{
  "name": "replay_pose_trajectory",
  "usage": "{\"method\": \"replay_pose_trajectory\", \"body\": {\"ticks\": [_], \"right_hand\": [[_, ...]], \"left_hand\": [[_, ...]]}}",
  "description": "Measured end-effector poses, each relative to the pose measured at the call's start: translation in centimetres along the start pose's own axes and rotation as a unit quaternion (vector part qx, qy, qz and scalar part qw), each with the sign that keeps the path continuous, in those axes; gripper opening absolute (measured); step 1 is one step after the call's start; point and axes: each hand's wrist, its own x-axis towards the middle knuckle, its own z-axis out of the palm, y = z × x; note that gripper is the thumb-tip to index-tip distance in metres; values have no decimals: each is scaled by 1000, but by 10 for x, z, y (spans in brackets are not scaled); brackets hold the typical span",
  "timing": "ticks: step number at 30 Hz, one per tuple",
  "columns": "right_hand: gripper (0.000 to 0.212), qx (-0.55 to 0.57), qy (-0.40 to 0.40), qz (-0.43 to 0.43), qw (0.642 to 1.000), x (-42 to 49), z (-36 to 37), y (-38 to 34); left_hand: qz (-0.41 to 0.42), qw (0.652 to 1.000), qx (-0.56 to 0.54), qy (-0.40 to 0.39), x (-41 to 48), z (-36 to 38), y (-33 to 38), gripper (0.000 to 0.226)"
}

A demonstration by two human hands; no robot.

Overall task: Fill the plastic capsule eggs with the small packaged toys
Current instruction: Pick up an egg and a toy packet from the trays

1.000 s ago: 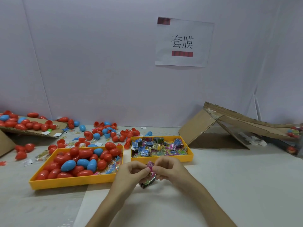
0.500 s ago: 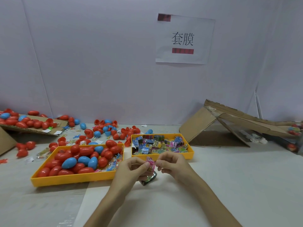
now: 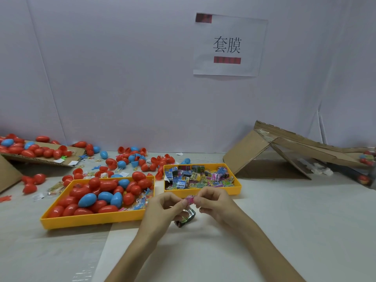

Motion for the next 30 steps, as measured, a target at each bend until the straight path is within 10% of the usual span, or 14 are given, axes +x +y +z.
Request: {"method": "replay_pose_trajectory", "body": {"ticks": [6, 30], "right_hand": [[19, -9, -18, -13, 1000, -2, 3, -1], [23, 44, -38, 48, 997, -4, 5, -5]], "left_hand": [[86, 984, 155, 18, -2, 3, -6, 13], [100, 972, 194, 89, -4, 3, -3, 21]]}}
